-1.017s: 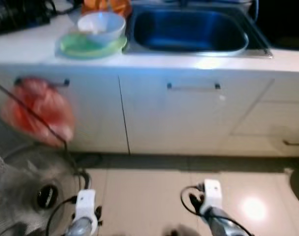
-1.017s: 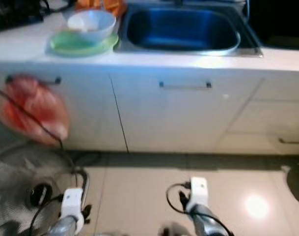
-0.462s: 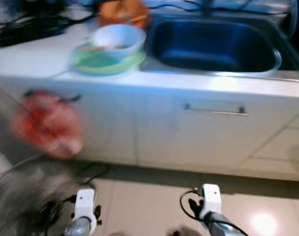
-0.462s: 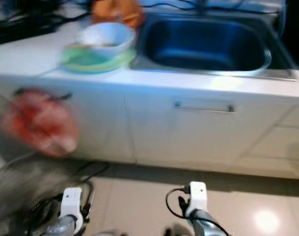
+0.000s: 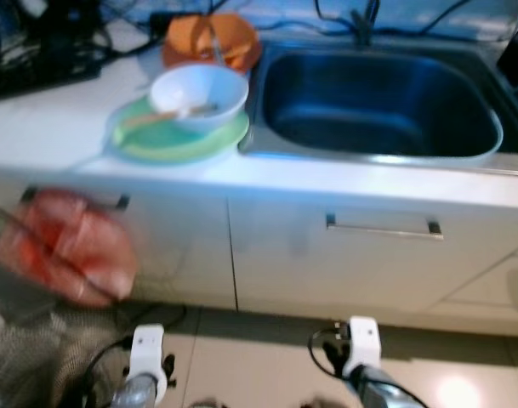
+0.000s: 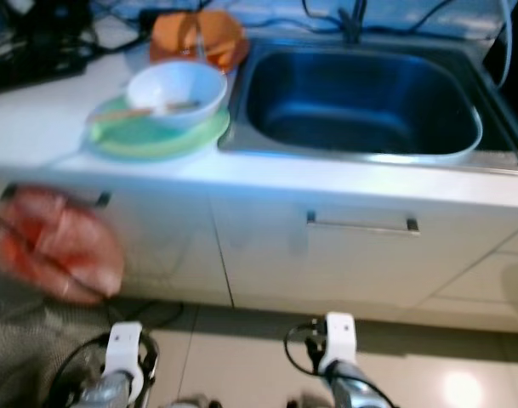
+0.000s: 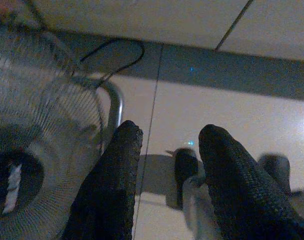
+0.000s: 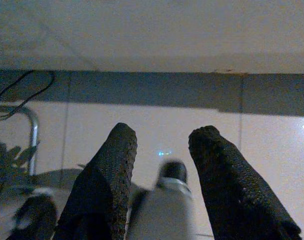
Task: Kitchen organization
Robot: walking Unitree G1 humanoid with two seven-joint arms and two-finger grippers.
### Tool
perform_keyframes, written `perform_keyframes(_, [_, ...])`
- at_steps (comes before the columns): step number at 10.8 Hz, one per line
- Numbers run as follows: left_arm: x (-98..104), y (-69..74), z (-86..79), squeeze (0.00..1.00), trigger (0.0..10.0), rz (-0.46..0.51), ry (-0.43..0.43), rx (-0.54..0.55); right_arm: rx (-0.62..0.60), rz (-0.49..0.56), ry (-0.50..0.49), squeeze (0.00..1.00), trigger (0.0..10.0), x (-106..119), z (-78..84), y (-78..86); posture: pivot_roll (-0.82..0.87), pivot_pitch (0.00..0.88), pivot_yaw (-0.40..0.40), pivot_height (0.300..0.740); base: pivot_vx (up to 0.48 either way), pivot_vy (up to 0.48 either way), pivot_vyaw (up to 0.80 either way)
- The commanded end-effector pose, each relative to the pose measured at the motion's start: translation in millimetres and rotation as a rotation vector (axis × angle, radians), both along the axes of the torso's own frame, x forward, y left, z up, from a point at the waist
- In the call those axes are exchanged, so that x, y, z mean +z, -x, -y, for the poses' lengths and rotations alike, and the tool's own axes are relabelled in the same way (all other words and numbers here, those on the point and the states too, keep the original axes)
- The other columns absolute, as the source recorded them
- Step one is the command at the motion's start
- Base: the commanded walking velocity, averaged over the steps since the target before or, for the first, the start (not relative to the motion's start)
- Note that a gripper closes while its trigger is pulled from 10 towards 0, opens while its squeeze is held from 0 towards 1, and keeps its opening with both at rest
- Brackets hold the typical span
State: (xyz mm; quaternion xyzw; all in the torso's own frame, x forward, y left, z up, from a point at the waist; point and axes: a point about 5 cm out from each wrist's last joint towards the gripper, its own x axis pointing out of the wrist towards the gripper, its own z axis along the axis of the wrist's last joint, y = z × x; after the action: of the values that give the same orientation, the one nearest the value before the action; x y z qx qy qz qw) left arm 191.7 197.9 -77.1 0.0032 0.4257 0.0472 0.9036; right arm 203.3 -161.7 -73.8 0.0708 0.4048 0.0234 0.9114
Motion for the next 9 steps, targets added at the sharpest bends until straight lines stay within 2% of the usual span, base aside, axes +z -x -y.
perform_keyframes(1, [-3,3.9,8.3,0.0,10.0,-0.02,0.015,-0.009,-0.019,-0.022,0.019,0.0,10.0,-2,9.0,4.2,0.05,0.123,0.002,0.74,0.322,0.0,0.0])
perform_keyframes(7, [-5,8.0,9.3,0.0,10.0,-0.025,0.013,-0.016,-0.018,-0.031,0.027,0.0,10.0,-4,10.8,7.5,0.05,0.127,-0.004,0.74,0.0,0.0,0.0])
perform_keyframes(9, [-2,8.9,-0.3,0.0,10.0,0.04,-0.006,-0.009,-0.067,-0.037,0.069,0.0,10.0,-7,25.7,17.3,0.07,0.14,-0.007,0.74,0.0,0.0,0.0])
